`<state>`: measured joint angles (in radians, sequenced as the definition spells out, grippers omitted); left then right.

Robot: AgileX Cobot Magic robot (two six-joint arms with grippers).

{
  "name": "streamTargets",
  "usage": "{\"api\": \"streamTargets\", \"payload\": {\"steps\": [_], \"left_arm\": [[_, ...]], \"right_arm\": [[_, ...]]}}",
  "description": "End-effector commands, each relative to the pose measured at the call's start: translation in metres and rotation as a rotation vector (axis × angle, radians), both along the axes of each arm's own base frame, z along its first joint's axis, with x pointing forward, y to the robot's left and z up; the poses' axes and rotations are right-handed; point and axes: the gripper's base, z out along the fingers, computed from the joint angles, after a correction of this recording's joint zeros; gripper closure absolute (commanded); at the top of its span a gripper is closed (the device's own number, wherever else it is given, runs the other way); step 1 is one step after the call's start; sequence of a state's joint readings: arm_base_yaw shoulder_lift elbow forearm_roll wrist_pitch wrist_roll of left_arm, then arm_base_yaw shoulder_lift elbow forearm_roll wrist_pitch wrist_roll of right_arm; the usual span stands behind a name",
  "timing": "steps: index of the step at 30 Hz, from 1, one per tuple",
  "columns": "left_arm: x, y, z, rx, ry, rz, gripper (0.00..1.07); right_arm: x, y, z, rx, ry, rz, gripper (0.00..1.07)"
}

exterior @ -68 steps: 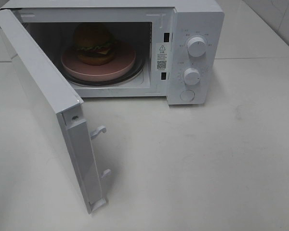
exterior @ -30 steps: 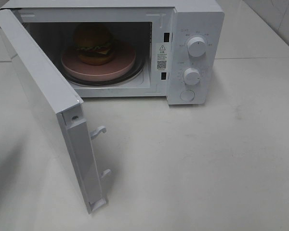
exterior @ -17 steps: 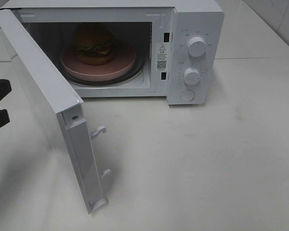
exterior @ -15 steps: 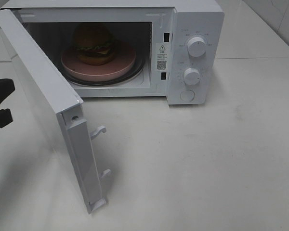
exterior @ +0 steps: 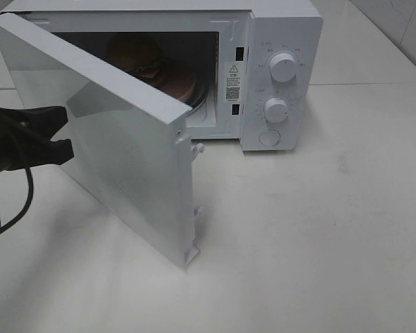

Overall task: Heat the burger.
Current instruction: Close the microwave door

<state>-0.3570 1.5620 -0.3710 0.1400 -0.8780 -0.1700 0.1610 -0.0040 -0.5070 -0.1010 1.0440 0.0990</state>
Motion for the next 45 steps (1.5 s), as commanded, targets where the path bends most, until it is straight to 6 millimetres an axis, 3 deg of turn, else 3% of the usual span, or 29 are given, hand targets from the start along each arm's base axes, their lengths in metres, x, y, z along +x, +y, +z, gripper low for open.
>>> {"api": "streamTargets", "payload": {"steps": [1, 3, 6, 12, 14, 25, 36, 45], "left_arm": [[0.004, -0.009, 0.003, -0.006, -0.018, 0.026, 1.07], [0.009, -0.028, 0.003, 0.012, -0.022, 0.059, 1.07], [0.011, -0.032, 0.004, 0.012, -0.023, 0.068, 1.07], [0.019, -0.060, 0.002, 0.051, -0.030, 0.127, 1.07], [0.027, -0.079, 0.002, 0.054, -0.027, 0.164, 1.07], [0.051, -0.124, 0.006, 0.115, -0.058, 0.233, 1.07], [0.086, -0.150, 0.016, 0.141, -0.043, 0.320, 1.07], [0.103, -0.164, 0.021, 0.138, -0.058, 0.348, 1.07]], "right_arm": [[-0.003, 0.000, -0.001, 0.004, -0.032, -0.005, 0.31], [-0.003, 0.000, -0.001, 0.004, -0.032, -0.005, 0.31], [-0.003, 0.000, -0.001, 0.004, -0.032, -0.005, 0.31], [-0.003, 0.000, -0.001, 0.004, -0.032, -0.005, 0.31], [-0.003, 0.000, -0.001, 0.004, -0.032, -0.005, 0.31], [-0.003, 0.000, -0.001, 0.004, -0.032, -0.005, 0.31], [-0.003, 0.000, -0.001, 0.004, -0.032, -0.005, 0.31], [-0.003, 0.000, -0.001, 0.004, -0.032, -0.005, 0.31]]}}
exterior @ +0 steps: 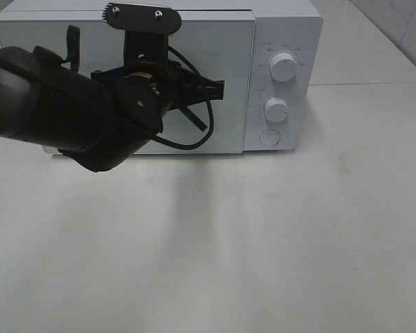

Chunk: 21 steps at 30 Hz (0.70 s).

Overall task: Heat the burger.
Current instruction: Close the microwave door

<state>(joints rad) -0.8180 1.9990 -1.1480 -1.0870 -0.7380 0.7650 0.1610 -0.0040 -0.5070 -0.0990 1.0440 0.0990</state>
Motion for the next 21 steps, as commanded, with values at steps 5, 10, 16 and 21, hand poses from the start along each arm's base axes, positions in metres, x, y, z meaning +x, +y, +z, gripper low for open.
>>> {"api": "streamTargets", "payload": {"steps": [5, 10, 16, 21], "left_arm": [[0.028, 0.002, 0.008, 0.011, -0.054, 0.081, 1.07], [0.021, -0.004, 0.013, -0.003, -0.040, 0.061, 1.07], [-0.010, -0.018, 0.017, 0.005, 0.000, 0.002, 1.07], [-0.034, -0.024, 0.021, 0.011, 0.044, -0.092, 1.07]], "right_arm": [[-0.003, 0.000, -0.001, 0.002, -0.032, -0.006, 0.31], [-0.003, 0.000, -0.001, 0.002, -0.032, -0.006, 0.31], [-0.003, 0.000, -0.001, 0.002, -0.032, -0.006, 0.31], [-0.003, 0.000, -0.001, 0.002, -0.032, -0.006, 0.31]]}}
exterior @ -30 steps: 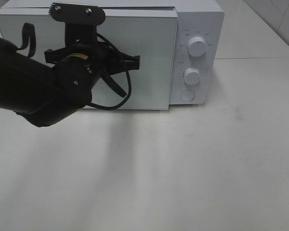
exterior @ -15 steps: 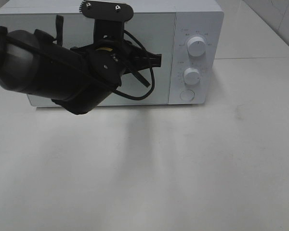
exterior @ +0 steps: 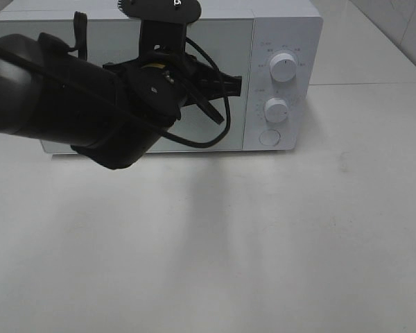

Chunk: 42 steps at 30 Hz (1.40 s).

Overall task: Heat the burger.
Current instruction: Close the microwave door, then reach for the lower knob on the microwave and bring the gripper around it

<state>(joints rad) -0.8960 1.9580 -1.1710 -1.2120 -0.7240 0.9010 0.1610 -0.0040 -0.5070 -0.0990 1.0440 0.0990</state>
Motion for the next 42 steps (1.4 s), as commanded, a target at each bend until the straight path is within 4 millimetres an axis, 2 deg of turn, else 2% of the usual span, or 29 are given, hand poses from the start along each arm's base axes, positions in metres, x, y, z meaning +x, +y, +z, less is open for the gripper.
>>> {"api": "streamTargets", "payload": {"steps": [1, 11, 12, 15, 20, 21, 23, 24, 26, 28, 29, 31, 32, 33, 34, 35, 36, 37, 38, 39, 40, 41, 42], "left_arm": [[-0.015, -0.002, 0.003, -0.006, 0.050, -0.071, 1.07], [-0.045, 0.004, 0.005, 0.045, 0.181, -0.323, 1.07], [-0.055, 0.006, 0.004, 0.069, 0.225, -0.396, 1.07], [-0.063, 0.012, 0.001, 0.076, 0.302, -0.475, 1.07], [-0.064, 0.025, -0.008, 0.037, 0.468, -0.571, 1.07], [-0.062, 0.032, -0.011, 0.013, 0.552, -0.621, 1.07], [-0.061, 0.037, -0.012, -0.001, 0.592, -0.640, 1.07], [-0.058, 0.046, -0.014, -0.022, 0.667, -0.661, 1.06], [-0.059, 0.050, -0.016, -0.024, 0.709, -0.667, 1.06], [-0.058, 0.072, -0.018, 0.024, 0.855, -0.592, 1.01], [-0.058, 0.072, -0.018, 0.024, 0.855, -0.592, 1.01], [-0.056, 0.087, -0.015, 0.060, 0.903, -0.509, 0.87], [-0.056, 0.087, -0.015, 0.060, 0.903, -0.509, 0.87], [-0.055, 0.104, -0.009, 0.089, 0.950, -0.403, 0.74], [-0.057, 0.123, -0.003, 0.117, 1.034, -0.320, 0.54], [-0.057, 0.123, -0.003, 0.117, 1.034, -0.320, 0.54], [-0.058, 0.135, 0.000, 0.122, 1.083, -0.280, 0.41], [-0.059, 0.156, 0.007, 0.138, 1.149, -0.244, 0.19], [-0.059, 0.156, 0.007, 0.138, 1.149, -0.244, 0.19], [-0.059, 0.167, 0.011, 0.142, 1.174, -0.226, 0.10], [-0.058, 0.191, 0.021, 0.120, 1.188, -0.185, 0.01], [-0.058, 0.191, 0.021, 0.120, 1.188, -0.185, 0.01], [-0.058, 0.202, 0.027, 0.097, 1.179, -0.157, 0.01]], "right_arm": [[-0.003, 0.000, -0.001, 0.002, -0.032, -0.006, 0.31], [-0.003, 0.000, -0.001, 0.002, -0.032, -0.006, 0.31], [-0.003, 0.000, -0.001, 0.002, -0.032, -0.006, 0.31], [-0.003, 0.000, -0.001, 0.002, -0.032, -0.006, 0.31], [-0.003, 0.000, -0.001, 0.002, -0.032, -0.006, 0.31], [-0.003, 0.000, -0.001, 0.000, -0.032, -0.005, 0.31], [-0.003, 0.000, -0.001, 0.000, -0.032, -0.005, 0.31], [-0.003, 0.000, -0.001, 0.000, -0.032, -0.005, 0.31], [-0.003, 0.000, -0.001, 0.000, -0.032, -0.005, 0.31], [-0.003, 0.000, -0.001, 0.000, -0.032, -0.005, 0.31], [-0.003, 0.000, -0.001, 0.000, -0.032, -0.005, 0.31], [-0.003, 0.000, -0.001, 0.000, -0.032, -0.005, 0.31], [-0.003, 0.000, -0.001, 0.000, -0.032, -0.005, 0.31], [-0.003, 0.000, -0.001, 0.000, -0.032, -0.005, 0.31], [-0.003, 0.000, -0.001, 0.000, -0.032, -0.005, 0.31], [-0.003, 0.000, -0.001, 0.000, -0.032, -0.005, 0.31], [-0.003, 0.000, -0.001, 0.000, -0.032, -0.005, 0.31], [-0.003, 0.000, -0.001, 0.000, -0.032, -0.005, 0.31], [-0.003, 0.000, -0.001, 0.000, -0.032, -0.005, 0.31], [-0.003, 0.000, -0.001, 0.000, -0.032, -0.005, 0.31], [-0.003, 0.000, -0.001, 0.000, -0.032, -0.005, 0.31], [-0.003, 0.000, -0.001, 0.000, -0.032, -0.005, 0.31], [-0.003, 0.000, -0.001, 0.000, -0.032, -0.005, 0.31]]}}
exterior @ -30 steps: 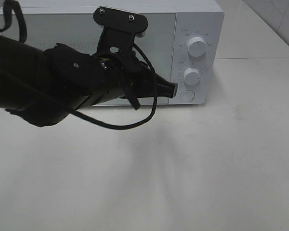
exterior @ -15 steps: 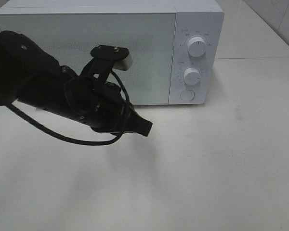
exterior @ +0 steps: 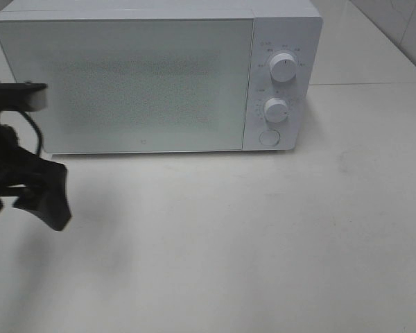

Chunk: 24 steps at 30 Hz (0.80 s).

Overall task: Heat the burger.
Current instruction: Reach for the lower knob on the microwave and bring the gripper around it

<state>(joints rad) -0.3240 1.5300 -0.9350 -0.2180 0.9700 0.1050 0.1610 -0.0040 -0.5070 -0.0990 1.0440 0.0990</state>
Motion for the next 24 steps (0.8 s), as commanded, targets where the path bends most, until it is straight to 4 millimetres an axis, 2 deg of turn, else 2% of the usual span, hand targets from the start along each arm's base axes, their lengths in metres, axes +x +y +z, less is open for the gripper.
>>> {"api": "streamTargets", "payload": {"steps": [1, 3, 4, 6, 7, 8, 9, 11, 12, 13, 14, 16, 18, 19, 21, 22, 23, 24], "left_arm": [[-0.002, 0.014, 0.009, 0.007, 0.005, 0.026, 0.01], [-0.006, 0.049, 0.035, -0.014, -0.079, 0.170, 0.01], [-0.006, 0.049, 0.035, -0.014, -0.079, 0.170, 0.01], [-0.019, 0.069, 0.056, -0.004, -0.133, 0.251, 0.01], [-0.019, 0.069, 0.056, -0.004, -0.133, 0.251, 0.01], [-0.023, 0.073, 0.061, 0.006, -0.145, 0.269, 0.01], [-0.035, 0.080, 0.074, 0.028, -0.186, 0.293, 0.01], [-0.041, 0.081, 0.079, 0.038, -0.202, 0.293, 0.01], [-0.054, 0.084, 0.089, 0.054, -0.237, 0.297, 0.01], [-0.054, 0.084, 0.089, 0.054, -0.237, 0.297, 0.01], [-0.070, 0.086, 0.098, 0.064, -0.277, 0.295, 0.01], [-0.078, 0.087, 0.101, 0.067, -0.303, 0.294, 0.01], [-0.103, 0.090, 0.101, 0.074, -0.369, 0.295, 0.01], [-0.103, 0.090, 0.101, 0.074, -0.369, 0.295, 0.01], [-0.128, 0.091, 0.092, 0.068, -0.420, 0.298, 0.01], [-0.128, 0.091, 0.092, 0.068, -0.420, 0.298, 0.01], [-0.137, 0.092, 0.091, 0.064, -0.447, 0.300, 0.01], [-0.153, 0.093, 0.086, 0.061, -0.489, 0.301, 0.01]], "right_arm": [[-0.003, 0.000, -0.001, 0.000, -0.032, -0.005, 0.31], [-0.003, 0.000, -0.001, 0.000, -0.032, -0.005, 0.31], [-0.003, 0.000, -0.001, 0.000, -0.032, -0.005, 0.31], [-0.003, 0.000, -0.001, 0.000, -0.032, -0.005, 0.31], [-0.003, 0.000, -0.001, 0.000, -0.032, -0.005, 0.31], [-0.003, 0.000, -0.001, 0.000, -0.032, -0.005, 0.31], [-0.003, 0.000, -0.001, 0.000, -0.032, -0.005, 0.31], [-0.003, 0.000, -0.001, 0.000, -0.032, -0.005, 0.31], [-0.003, 0.000, -0.001, 0.000, -0.032, -0.005, 0.31], [-0.003, 0.000, -0.001, 0.000, -0.032, -0.005, 0.31], [-0.003, 0.000, -0.001, 0.000, -0.032, -0.005, 0.31], [-0.003, 0.000, -0.001, 0.000, -0.032, -0.005, 0.31], [-0.003, 0.000, -0.001, 0.000, -0.032, -0.005, 0.31], [-0.003, 0.000, -0.001, 0.000, -0.032, -0.005, 0.31], [-0.003, 0.000, -0.001, 0.000, -0.032, -0.005, 0.31], [-0.003, 0.000, -0.001, 0.000, -0.032, -0.005, 0.31], [-0.003, 0.000, -0.001, 0.000, -0.032, -0.005, 0.31], [-0.003, 0.000, -0.001, 0.000, -0.032, -0.005, 0.31]]}}
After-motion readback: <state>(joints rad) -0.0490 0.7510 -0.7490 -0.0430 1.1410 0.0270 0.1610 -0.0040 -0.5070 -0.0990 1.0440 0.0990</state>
